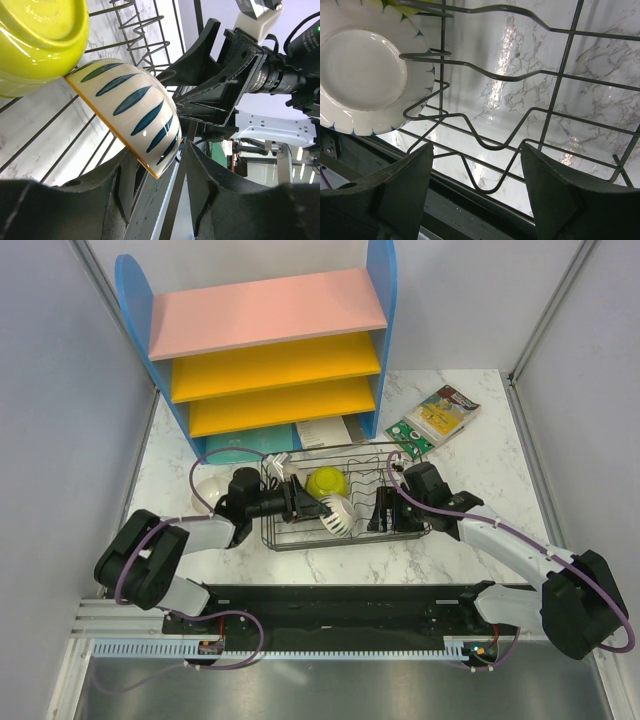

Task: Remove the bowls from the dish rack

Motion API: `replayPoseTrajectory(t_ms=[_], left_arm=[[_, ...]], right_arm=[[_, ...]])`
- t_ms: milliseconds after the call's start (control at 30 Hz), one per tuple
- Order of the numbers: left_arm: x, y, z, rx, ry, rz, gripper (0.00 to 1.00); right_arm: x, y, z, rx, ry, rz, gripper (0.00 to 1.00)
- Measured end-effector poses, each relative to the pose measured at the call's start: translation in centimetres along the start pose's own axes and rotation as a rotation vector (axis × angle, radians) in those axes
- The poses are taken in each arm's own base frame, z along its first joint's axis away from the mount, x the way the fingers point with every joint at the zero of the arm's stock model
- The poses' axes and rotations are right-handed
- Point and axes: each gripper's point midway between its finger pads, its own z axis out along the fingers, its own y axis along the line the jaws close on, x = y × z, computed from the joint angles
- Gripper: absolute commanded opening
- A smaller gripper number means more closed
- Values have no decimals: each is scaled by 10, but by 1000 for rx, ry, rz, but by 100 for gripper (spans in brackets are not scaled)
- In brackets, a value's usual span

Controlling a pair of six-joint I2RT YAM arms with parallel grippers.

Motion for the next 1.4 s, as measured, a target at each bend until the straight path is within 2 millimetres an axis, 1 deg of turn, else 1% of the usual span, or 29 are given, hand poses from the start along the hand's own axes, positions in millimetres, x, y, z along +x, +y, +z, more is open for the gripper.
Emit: replayPoseTrajectory(t_ms=[233,400,800,867,900,933,1000,1133,1200,1233,1400], left_arm=[[-4,-8,5,60,-4,-23,43],[-5,-11,7,85,-5,-33,43],[7,-12,13,78,42,-56,43],[7,-12,15,71,45,-61,47],[8,-12,15,68,47,-63,50],[8,-11,16,61,45,-67,57],[8,-7,16,41,46,-77,60],[8,-2,14,-28,37,-79,62],[2,-8,11,-67,14,-40,62],[-5,-15,9,-87,-8,-8,62],[-49,-72,-13,-126,-155,187,61]], right_arm=[[0,0,0,1,0,0,78],[0,0,0,0,0,0,78],[0,0,1,-1,-1,0,78],[0,-1,1,-1,-1,1,78],[1,-1,1,-1,0,1,78],[1,-1,1,0,0,1,78],[2,-1,1,1,3,2,78],[2,-1,1,1,3,2,78],[2,-2,1,1,3,2,78],[2,-2,1,1,3,2,78],[2,-2,2,1,4,2,78]])
